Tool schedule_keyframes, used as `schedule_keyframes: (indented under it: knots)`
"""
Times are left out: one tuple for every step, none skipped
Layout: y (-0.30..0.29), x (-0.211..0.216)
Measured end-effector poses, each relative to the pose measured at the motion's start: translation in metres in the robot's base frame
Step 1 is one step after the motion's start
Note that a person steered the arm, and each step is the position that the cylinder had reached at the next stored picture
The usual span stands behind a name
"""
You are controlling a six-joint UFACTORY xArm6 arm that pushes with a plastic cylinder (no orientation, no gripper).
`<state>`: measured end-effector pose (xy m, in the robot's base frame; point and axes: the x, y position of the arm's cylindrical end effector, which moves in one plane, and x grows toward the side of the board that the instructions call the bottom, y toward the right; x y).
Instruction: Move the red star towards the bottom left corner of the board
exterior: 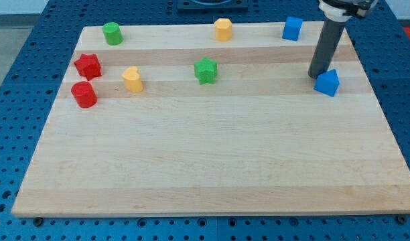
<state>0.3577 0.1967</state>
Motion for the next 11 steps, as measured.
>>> schedule_keyframes:
  knots:
    - [-0.014, -0.014]
    - [-0.037, -0.025]
    - [-0.075, -0.03]
    - [-0.115, -0.03]
    - [-0.123, -0.037]
    - [-0.13, -0.054]
    - [-0.172, -0.075]
    - [-0.243, -0.081]
    - [-0.325, -0.081]
    - [-0.398, -0.081]
    - [-0.474, -0.081]
